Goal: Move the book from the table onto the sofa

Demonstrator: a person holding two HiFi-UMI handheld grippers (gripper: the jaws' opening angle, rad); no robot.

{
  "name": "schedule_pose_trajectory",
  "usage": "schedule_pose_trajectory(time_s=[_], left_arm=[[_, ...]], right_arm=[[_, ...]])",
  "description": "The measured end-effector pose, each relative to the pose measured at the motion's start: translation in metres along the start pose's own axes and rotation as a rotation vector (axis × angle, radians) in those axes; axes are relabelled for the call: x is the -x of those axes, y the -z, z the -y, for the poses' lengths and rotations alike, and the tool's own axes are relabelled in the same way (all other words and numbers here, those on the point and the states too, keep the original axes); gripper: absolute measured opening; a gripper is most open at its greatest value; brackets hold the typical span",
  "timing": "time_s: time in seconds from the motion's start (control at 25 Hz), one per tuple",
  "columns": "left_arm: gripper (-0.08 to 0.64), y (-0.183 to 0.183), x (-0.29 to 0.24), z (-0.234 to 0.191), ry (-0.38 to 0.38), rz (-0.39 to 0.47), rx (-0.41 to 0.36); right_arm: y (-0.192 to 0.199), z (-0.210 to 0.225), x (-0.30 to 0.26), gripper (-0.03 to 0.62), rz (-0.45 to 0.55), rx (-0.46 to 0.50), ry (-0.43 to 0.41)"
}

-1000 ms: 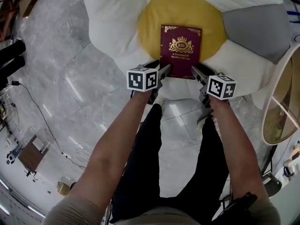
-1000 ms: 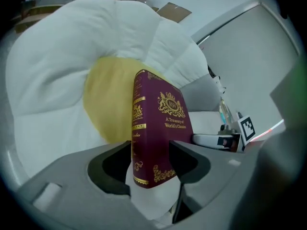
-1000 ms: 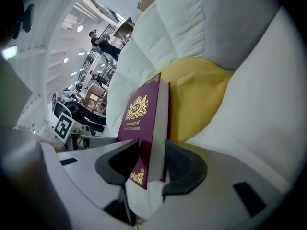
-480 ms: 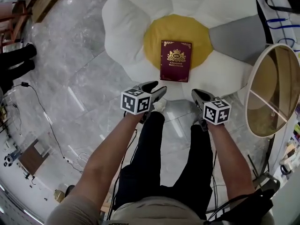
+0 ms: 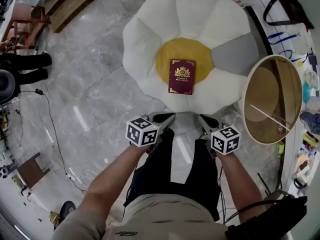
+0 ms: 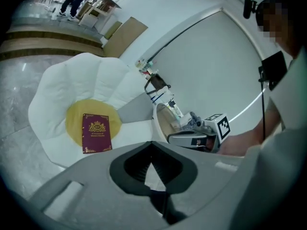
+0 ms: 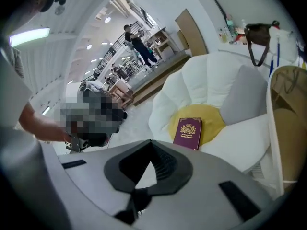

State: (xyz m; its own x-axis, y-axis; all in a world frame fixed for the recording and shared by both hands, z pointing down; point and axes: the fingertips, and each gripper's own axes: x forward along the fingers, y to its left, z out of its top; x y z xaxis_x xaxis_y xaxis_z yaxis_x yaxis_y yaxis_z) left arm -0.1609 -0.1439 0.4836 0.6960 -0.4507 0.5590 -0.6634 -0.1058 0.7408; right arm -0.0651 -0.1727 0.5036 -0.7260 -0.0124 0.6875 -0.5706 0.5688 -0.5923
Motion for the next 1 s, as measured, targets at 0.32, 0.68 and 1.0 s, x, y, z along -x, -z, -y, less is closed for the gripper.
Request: schedule_pose_trajectory(time_s=[0.32, 0.68, 1.0], left_arm=[[0.008, -0.028, 0.066, 0.132, 0.035, 0.005, -0.141], [0.008, -0.047, 0.119, 0.251, 0.062, 0.049, -0.242], [0.008, -0.074, 0.15, 0.312, 0.085, 0.118, -0.33]], right_arm=[[-0.034, -0.073, 0.11, 0.012, 0.038, 0.091, -0.022], [-0.064, -0.153, 0.199, 0.012, 0.07, 0.182, -0.113], [-0.095, -0.199, 0.258, 0.012, 0.139, 0.297, -0.147]])
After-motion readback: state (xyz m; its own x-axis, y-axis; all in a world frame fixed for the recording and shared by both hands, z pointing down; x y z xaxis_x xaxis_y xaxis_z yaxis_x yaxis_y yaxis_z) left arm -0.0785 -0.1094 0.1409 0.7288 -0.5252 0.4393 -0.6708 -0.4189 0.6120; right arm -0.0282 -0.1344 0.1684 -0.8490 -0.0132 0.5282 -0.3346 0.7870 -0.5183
